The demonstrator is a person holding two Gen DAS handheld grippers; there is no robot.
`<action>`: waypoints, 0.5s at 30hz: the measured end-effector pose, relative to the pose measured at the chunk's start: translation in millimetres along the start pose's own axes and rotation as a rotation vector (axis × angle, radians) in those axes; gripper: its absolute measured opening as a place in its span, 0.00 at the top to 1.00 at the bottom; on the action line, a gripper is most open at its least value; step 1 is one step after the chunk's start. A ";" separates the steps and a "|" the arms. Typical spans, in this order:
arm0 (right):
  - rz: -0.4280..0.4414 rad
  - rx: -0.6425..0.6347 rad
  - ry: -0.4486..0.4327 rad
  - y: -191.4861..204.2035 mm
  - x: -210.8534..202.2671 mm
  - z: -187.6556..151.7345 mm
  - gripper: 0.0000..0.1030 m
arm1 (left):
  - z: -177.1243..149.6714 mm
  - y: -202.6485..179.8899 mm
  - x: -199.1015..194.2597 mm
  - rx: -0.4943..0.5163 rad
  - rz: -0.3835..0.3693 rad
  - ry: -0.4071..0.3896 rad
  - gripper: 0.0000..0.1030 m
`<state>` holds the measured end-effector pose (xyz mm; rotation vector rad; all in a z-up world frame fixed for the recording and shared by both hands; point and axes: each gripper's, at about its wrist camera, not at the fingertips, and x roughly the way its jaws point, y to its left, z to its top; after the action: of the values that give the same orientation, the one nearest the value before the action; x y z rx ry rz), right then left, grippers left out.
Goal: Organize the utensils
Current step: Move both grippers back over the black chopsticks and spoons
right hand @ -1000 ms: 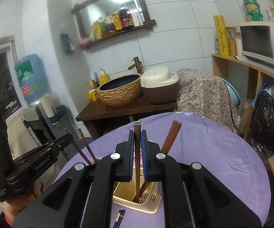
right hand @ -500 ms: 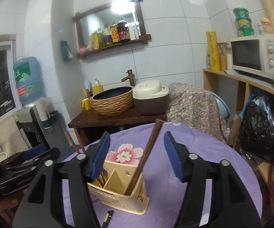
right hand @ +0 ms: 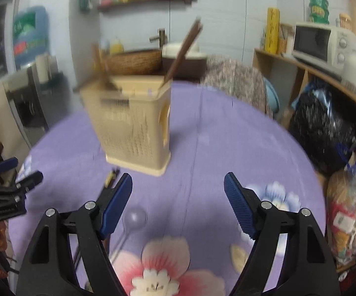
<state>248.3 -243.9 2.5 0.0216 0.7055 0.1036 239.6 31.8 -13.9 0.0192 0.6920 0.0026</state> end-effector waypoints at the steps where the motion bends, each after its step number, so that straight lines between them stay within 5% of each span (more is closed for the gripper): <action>1: 0.006 0.009 0.030 1.6 4.5 -9.0 0.26 | -8.3 3.0 1.5 -0.022 0.010 0.005 0.05; 5: 0.038 -0.004 0.104 14.2 10.4 -38.4 0.26 | -24.0 -2.1 3.4 0.010 -0.007 0.038 0.05; 15: 0.032 0.029 0.114 13.0 4.9 -59.0 0.26 | -47.2 -47.9 9.1 0.119 -0.119 0.138 0.39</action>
<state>212.6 -231.5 -44.9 0.0553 0.8212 0.1261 216.3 -15.2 -56.9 0.0923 0.8299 -0.1531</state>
